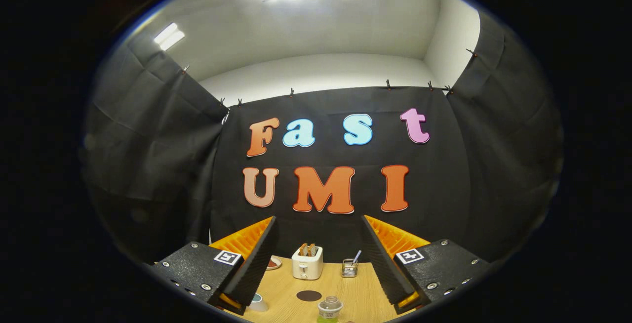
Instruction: Take the bottle from table, then pour the juice into the cup, finally place the bottle on the coaster
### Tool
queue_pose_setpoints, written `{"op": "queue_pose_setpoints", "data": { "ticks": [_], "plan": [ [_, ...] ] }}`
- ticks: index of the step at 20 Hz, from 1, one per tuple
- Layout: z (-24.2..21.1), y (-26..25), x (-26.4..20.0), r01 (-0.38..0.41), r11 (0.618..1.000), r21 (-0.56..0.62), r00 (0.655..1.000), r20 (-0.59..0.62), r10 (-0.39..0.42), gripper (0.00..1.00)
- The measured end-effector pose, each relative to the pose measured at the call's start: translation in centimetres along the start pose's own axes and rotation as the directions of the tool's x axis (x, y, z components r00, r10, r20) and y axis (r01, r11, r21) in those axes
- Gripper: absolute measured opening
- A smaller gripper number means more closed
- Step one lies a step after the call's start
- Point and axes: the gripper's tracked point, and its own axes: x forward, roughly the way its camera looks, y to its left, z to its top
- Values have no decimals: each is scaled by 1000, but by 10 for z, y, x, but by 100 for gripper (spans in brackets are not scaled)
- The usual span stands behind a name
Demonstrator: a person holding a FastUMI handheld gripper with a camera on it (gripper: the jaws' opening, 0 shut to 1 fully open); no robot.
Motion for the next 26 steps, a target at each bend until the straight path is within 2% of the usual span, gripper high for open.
{"op": "queue_pose_setpoints", "data": {
  "ticks": [18, 26],
  "plan": [
    [-27, -10, 4, -2, 997, 79, 999, -51, 6, 98],
    [-57, -18, 7, 19, 996, 92, 995, -103, -10, 98]
  ]
}}
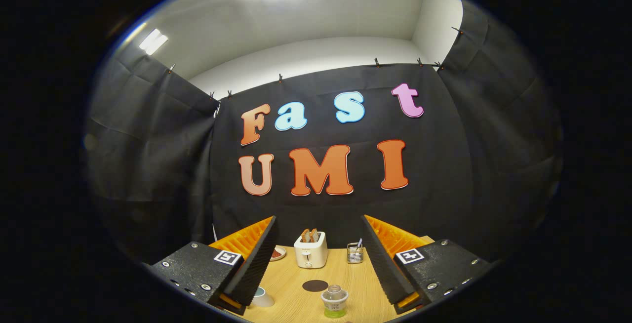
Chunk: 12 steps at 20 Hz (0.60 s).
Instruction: Take the bottle from table, then pour the juice into the cup, finally place the bottle on the coaster
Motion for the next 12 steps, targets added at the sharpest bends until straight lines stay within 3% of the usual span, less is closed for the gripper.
{"op": "queue_pose_setpoints", "data": {
  "ticks": [12],
  "plan": [
    [-83, 5, 6, -59, 997, -43, 997, -59, 56, 98]
  ]
}}
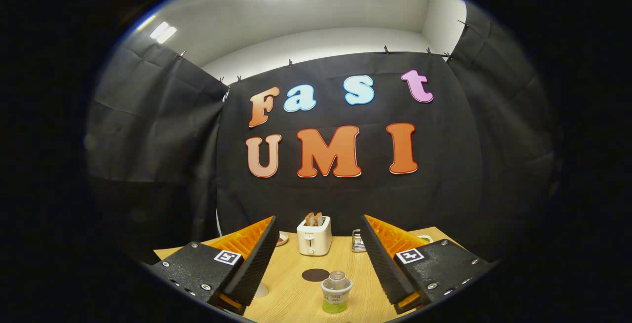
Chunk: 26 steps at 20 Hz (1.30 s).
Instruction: Take the bottle from table, then pour the juice into the cup, finally place the bottle on the coaster
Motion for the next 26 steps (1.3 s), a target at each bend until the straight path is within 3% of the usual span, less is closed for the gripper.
{"op": "queue_pose_setpoints", "data": {
  "ticks": [5, 17, 26],
  "plan": [
    [-63, 1, 11, -15, 1000, 20, 997, -71, 17, 98],
    [-196, -29, 33, 57, 998, 19, 968, -245, -51, 97],
    [-259, -31, 39, 111, 994, 15, 926, -366, -98, 79]
  ]
}}
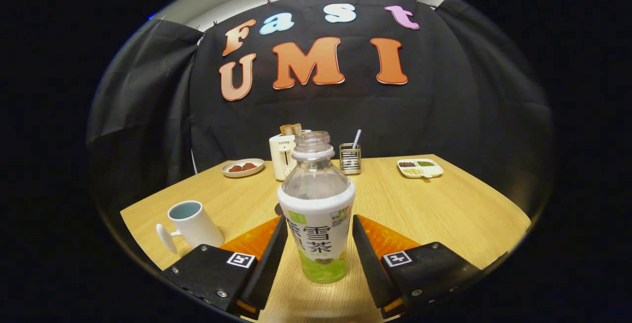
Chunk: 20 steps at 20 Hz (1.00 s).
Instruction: Take the bottle from table, then pour the juice into the cup, finally place the bottle on the coaster
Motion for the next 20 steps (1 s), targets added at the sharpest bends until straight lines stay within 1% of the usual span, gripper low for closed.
{"op": "queue_pose_setpoints", "data": {
  "ticks": [4, 7, 11, 14, 16, 20],
  "plan": [
    [-13, -1, 5, 25, 1000, 12, 999, -24, -25, 67],
    [-12, -2, 6, 45, 999, 18, 999, -29, -44, 66],
    [-12, 1, 4, 61, 998, 3, 998, -32, -61, 61],
    [-11, 2, 3, 62, 998, 21, 997, -43, -61, 56],
    [-4, 4, 1, 66, 998, 20, 997, -37, -65, 54],
    [14, 16, -4, 71, 996, -47, 997, -4, -71, 54]
  ]
}}
